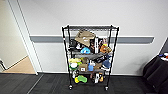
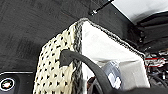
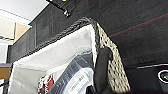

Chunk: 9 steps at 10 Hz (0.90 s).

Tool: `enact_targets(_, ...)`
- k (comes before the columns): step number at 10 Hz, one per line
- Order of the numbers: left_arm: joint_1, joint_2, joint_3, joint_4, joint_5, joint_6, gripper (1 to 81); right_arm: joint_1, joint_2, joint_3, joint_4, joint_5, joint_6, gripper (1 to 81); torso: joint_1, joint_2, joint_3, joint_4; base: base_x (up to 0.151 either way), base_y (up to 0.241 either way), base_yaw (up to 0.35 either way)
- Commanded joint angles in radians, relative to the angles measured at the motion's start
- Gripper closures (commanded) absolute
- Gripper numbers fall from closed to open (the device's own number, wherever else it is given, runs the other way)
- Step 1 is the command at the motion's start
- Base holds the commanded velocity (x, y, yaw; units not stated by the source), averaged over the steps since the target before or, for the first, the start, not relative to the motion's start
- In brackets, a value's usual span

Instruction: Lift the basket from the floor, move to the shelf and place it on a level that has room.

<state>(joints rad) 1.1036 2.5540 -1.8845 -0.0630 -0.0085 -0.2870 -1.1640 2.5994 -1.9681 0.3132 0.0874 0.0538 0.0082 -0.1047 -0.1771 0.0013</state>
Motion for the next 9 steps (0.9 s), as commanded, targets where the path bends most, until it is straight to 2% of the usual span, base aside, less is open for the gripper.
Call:
enact_targets(1,-0.1,-0.021,0.033,0.012,0.015,0.003,81.1,0.097,-0.016,0.025,-0.005,-0.029,0.008,81.1,0.0,0.0,0.0,0.0,0.11,0.0,0.0)
enact_targets(9,-0.098,-0.023,0.036,0.012,0.015,0.003,81.1,0.095,-0.015,0.025,-0.005,-0.028,0.008,81.1,0.0,0.0,0.0,0.0,0.109,0.0,0.0)
